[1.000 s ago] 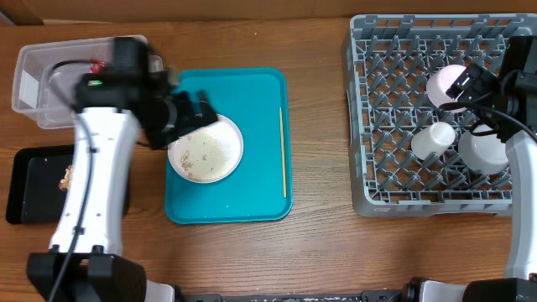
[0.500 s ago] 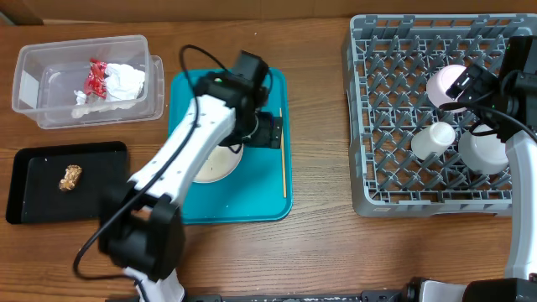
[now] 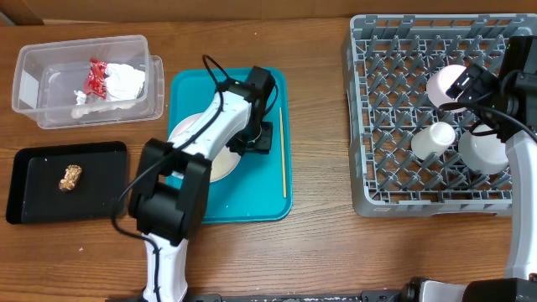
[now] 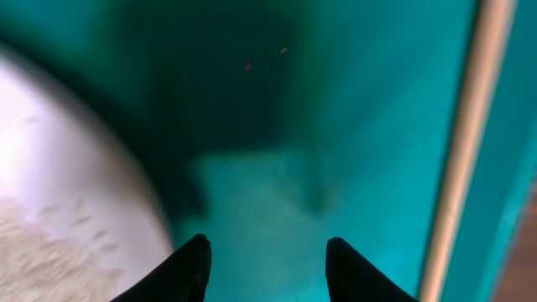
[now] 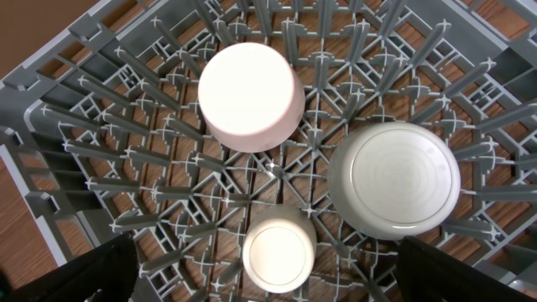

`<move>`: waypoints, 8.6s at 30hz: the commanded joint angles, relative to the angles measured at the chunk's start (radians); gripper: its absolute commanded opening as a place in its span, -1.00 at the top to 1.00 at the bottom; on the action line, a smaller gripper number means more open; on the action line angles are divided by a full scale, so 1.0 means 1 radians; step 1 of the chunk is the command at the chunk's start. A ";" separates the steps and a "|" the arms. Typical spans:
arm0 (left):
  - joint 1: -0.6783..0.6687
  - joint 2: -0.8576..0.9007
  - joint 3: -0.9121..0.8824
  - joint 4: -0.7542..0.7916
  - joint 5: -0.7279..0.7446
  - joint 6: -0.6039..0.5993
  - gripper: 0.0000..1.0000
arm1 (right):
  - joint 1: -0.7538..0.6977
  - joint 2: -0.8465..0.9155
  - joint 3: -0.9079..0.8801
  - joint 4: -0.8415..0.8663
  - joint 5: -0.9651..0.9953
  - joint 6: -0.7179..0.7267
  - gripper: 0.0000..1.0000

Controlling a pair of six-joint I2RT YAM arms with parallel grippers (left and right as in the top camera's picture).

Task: Sort waste into correct bins and load items into the dishwasher
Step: 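Reach the left gripper to the white rice plate's rim on the tray, then grasp the white rice plate with the left gripper and lift, then carry the plate left over the black tray, then tilt the plate with the left gripper to dump rice onto the black tray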

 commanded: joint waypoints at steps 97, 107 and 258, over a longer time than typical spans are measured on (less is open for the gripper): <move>0.314 0.035 0.583 -0.592 -0.362 -0.265 0.92 | -0.001 -0.001 0.009 0.002 0.010 0.002 -1.00; 0.530 0.036 0.574 -0.522 -0.264 -0.255 0.92 | -0.001 -0.001 0.009 0.002 0.010 0.002 -1.00; 1.270 -0.190 0.372 -0.681 0.974 0.388 0.92 | -0.001 -0.001 0.009 0.002 0.010 0.002 -1.00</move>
